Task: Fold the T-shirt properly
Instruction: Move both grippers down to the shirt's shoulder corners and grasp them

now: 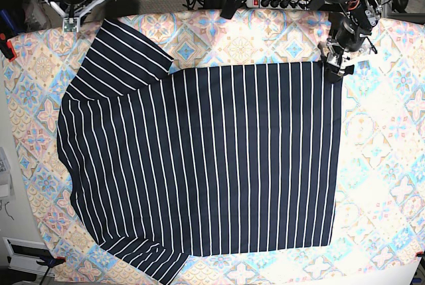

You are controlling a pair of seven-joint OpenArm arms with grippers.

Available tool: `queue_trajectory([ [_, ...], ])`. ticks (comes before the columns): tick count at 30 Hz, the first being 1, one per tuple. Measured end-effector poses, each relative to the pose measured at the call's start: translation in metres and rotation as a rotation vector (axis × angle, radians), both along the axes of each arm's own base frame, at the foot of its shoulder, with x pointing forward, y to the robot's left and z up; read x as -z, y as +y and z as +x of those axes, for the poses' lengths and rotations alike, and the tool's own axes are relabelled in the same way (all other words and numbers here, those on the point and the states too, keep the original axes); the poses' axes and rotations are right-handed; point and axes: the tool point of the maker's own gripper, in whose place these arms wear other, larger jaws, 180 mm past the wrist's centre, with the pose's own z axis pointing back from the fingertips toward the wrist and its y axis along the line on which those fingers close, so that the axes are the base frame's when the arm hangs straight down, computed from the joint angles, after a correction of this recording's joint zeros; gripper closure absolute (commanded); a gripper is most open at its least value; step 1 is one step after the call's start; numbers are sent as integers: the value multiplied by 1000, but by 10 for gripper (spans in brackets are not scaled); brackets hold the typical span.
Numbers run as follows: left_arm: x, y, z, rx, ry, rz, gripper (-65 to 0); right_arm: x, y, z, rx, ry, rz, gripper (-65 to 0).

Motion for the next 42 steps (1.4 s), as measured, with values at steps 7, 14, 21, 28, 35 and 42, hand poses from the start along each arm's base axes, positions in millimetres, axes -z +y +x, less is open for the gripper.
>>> queue_trajectory([
  [7,4,2,-3,-6,24,11,-41,0,0,0,0,0,1,0],
  [14,5,-1,-4,-2,28,5,0,0,1,0,2,0,3,0],
  [21,5,2,-6,12,35,7,0,1,1,-2,2,3,2,0],
  [28,-2,5,-14,28,47,34,0,3,4,-9,-2,21,9,-75],
  [35,-6,6,-15,39,45,49,0,-3,8,5,-9,-15,12,-161],
  [42,-7,6,-15,42,45,50,0,1,54,36,-94,-67,102,-203],
])
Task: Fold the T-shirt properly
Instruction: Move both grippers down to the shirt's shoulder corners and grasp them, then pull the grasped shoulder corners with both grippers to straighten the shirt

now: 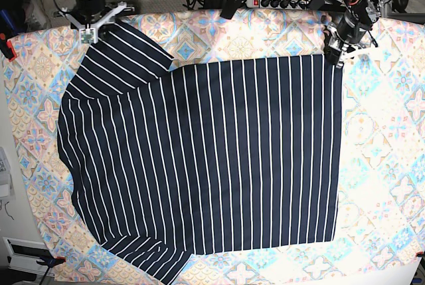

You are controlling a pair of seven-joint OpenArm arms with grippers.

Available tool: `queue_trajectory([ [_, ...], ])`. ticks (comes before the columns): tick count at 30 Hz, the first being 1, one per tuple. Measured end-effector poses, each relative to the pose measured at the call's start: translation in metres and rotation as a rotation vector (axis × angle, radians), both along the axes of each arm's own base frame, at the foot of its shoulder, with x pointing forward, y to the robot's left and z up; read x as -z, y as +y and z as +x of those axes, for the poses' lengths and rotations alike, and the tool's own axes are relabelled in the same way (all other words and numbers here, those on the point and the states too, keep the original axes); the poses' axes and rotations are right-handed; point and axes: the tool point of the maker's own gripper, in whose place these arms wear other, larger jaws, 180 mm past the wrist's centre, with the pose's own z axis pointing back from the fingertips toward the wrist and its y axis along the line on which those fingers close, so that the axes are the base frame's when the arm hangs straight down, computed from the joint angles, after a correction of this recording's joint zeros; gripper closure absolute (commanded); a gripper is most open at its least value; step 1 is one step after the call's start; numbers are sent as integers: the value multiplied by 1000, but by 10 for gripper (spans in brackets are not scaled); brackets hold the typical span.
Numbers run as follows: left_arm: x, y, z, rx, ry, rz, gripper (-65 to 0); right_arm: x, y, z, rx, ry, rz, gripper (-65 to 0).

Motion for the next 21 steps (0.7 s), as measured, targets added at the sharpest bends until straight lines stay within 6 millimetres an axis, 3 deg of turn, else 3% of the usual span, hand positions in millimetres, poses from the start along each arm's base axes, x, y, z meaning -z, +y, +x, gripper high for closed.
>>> queue_trajectory([
  [4,0,0,0,0,1,0,0,4,20,0,-39,7,37,-246],
  [9,0,0,0,0,1,1,0,6,21,-3,-37,16,37,-323],
  [21,0,0,0,2,2,2,0,41,13,-33,-8,136,37,-328],
])
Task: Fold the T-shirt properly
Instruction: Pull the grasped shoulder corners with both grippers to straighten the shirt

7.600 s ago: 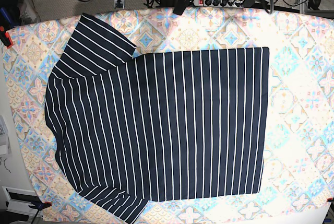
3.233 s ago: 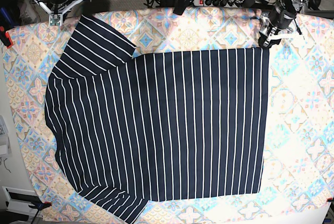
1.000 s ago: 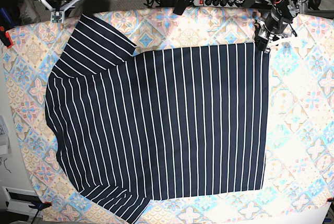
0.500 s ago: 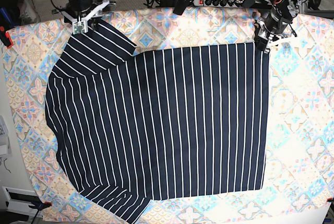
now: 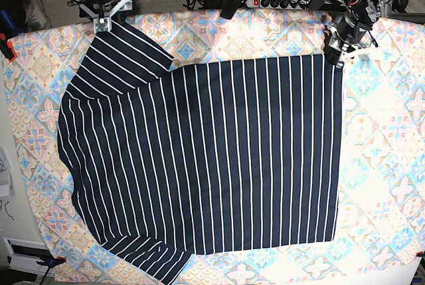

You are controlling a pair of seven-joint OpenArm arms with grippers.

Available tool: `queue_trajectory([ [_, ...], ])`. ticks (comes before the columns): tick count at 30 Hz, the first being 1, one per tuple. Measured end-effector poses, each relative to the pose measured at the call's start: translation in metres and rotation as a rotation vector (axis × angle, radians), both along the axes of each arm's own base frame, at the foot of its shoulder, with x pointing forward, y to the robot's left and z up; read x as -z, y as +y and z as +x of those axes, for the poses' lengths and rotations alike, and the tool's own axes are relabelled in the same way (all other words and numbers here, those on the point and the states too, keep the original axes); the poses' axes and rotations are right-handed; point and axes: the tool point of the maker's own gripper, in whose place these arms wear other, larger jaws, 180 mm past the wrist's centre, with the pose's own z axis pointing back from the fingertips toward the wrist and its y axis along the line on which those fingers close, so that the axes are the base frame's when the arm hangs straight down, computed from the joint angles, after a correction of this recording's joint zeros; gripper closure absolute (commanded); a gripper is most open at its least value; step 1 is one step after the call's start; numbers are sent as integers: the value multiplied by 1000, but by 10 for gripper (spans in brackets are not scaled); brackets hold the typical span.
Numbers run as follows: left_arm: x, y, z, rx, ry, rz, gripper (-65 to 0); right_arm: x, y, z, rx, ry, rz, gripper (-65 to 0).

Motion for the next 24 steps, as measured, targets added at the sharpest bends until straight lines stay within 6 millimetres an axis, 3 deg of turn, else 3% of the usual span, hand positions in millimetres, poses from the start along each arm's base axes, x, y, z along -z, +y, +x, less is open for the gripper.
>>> queue_trajectory([
  [10,0,0,0,0,0,0,0,6,-2,-3,4,-2,3,-314],
  [16,0,0,0,0,0,0,0,7,2,1,-7,0,21,-127],
  [19,0,0,0,0,0,0,0,5,-3,3,17,-9,33,-89],
  [24,3,5,-13,12,31,9,0,-8,-36,19,56,-62,-69,-21],
])
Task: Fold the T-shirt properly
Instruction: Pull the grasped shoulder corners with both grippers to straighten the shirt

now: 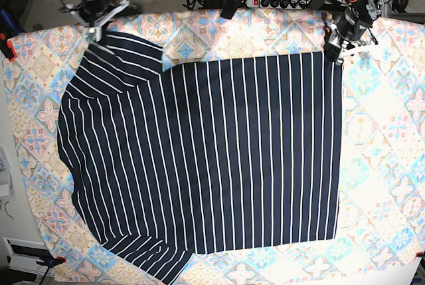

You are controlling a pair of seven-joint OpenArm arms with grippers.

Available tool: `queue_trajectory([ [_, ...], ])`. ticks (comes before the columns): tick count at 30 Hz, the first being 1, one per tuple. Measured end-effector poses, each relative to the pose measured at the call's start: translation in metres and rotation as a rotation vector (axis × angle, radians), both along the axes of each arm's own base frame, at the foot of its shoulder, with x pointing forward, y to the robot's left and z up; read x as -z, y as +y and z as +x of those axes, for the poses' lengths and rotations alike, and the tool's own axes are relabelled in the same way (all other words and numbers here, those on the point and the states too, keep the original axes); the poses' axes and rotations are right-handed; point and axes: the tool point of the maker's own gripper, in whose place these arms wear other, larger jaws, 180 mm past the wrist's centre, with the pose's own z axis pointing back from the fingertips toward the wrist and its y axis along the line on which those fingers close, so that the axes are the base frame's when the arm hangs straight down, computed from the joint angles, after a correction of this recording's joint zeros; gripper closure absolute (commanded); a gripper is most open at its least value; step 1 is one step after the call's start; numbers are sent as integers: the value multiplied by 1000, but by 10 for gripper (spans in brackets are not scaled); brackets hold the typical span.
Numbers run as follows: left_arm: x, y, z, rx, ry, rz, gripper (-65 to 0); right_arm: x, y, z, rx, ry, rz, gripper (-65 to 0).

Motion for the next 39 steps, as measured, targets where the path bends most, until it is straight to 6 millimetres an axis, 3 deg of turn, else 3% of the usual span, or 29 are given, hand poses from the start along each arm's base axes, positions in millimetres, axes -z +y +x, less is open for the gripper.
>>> queue_trajectory([
  [4,2,3,-10,-1,15,8,0,4,7,-29,3,72,18,-1],
  [6,2,3,-11,-1,17,9,0,5,14,-31,-8,77,40,-1],
  [11,4,4,-22,2,37,12,0,0,8,-29,-15,58,15,-1],
  [26,3,15,-70,64,105,62,0,-4,11,-88,-27,175,21,-1],
  [32,-2,14,-75,84,116,79,0,-28,15,-67,-49,97,12,-1],
  [36,-16,14,-60,107,75,107,0,-33,13,-44,-45,50,6,-1],
  [39,-38,15,-38,133,5,150,0,-39,14,-13,-51,-28,4,-1],
])
